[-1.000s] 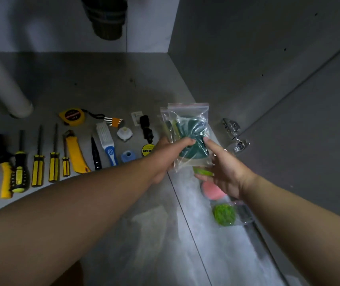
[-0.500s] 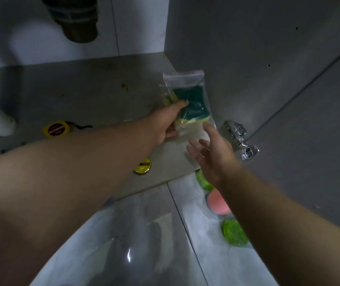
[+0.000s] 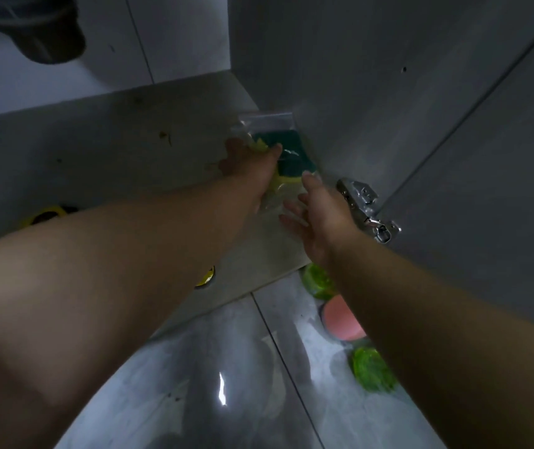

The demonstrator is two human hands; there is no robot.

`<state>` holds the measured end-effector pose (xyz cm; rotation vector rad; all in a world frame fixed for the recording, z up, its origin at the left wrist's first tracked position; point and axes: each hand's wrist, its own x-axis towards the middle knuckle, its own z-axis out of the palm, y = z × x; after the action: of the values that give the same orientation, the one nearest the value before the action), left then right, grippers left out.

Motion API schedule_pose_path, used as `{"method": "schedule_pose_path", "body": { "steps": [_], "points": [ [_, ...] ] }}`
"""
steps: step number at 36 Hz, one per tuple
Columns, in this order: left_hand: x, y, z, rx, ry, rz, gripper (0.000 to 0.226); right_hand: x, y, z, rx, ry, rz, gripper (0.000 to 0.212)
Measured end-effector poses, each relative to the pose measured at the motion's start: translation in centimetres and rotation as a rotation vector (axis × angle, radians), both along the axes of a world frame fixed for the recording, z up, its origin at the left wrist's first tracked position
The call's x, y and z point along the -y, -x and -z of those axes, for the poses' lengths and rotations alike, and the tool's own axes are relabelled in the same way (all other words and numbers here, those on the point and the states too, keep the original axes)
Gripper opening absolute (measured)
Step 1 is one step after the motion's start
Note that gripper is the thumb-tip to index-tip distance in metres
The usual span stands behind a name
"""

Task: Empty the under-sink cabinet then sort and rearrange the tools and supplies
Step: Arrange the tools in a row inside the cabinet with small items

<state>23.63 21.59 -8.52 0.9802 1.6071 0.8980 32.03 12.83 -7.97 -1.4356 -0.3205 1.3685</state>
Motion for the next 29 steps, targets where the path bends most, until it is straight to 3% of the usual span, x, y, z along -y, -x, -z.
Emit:
{"method": "schedule_pose_path", "body": {
  "steps": [4,9,15,21,24,27,29],
  "points": [
    [0.2,-0.2,-0.4,0.109,-0.015,-0.005,0.049,-0.8,0.4,-0.4,0.083,-0.016,0.028,0.012],
    [0.7,-0.7,-1.1,0.322,-0.014,0.23,0.031,-0.5,0.8,-0.1,0.233,-0.073,-0.005,0.044],
    [0.5,0.3,-1.3,0.257,0.061,0.374,0.025,-0.1,0.8,0.5,0.338,-0.091,-0.075,0.062],
    [1.0,1.8,-1.0,0.225,-0.014,0.373,0.026,0.8,0.3,0.6,0.462,-0.041,-0.146,0.054],
    [1.5,2.4,-1.0,0.031,-0.127,0.367,0.025,2.1,-0.6,0.6,0.637,-0.049,-0.258,0.033],
    [2.8,2.7,-1.0,-0.267,-0.217,0.421,0.018,4.2,-2.2,0.0,1.022,-0.11,-0.51,0.025],
    [4.4,3.1,-1.1,-0.358,-0.259,0.474,0.022,5.9,-3.6,-1.0,1.254,-0.108,-0.705,0.025]
  ]
}}
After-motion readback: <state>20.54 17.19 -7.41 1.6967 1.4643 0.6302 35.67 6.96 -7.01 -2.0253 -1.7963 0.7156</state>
